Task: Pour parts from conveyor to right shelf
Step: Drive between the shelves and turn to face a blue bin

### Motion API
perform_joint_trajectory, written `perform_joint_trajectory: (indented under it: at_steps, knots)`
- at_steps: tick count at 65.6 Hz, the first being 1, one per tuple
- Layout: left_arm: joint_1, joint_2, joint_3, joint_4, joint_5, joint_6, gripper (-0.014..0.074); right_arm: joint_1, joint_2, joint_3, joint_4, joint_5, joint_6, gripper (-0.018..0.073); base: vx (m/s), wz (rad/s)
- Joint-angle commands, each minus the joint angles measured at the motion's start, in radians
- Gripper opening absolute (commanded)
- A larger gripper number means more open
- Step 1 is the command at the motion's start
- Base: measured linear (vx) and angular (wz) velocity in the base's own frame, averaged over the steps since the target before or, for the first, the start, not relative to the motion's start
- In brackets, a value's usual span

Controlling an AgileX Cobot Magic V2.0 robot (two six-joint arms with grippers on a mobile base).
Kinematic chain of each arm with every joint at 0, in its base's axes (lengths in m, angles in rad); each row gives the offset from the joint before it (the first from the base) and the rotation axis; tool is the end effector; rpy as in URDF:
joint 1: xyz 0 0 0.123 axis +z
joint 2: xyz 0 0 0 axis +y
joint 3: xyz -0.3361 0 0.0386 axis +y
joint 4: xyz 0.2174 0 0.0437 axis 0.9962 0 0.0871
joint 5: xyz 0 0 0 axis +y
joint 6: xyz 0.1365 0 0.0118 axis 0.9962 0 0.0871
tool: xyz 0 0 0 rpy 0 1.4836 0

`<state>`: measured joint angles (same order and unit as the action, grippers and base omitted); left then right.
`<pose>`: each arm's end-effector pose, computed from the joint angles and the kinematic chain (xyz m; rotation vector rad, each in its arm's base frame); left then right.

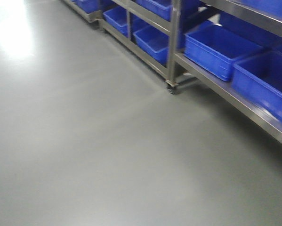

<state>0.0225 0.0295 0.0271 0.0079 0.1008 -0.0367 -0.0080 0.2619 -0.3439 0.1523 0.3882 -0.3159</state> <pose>0.0214 0.0006 0.1931 -0.0427 1.6404 -0.0042 0.0321 0.0076 0.2794 -0.1899 1.7760 -0.0801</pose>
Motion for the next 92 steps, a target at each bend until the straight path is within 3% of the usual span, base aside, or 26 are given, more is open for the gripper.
perform_joint_trajectory:
  at_steps: [1, 92]
  knots:
    - [0.003, 0.015, -0.020, -0.008, -0.079, -0.008, -0.0006, -0.005, 0.009, -0.029, 0.001, -0.081, -0.007, -0.0005, 0.67, 0.54]
    - [0.003, 0.015, -0.020, -0.008, -0.079, -0.008, -0.0006, -0.005, 0.009, -0.029, 0.001, -0.081, -0.007, -0.0005, 0.72, 0.29]
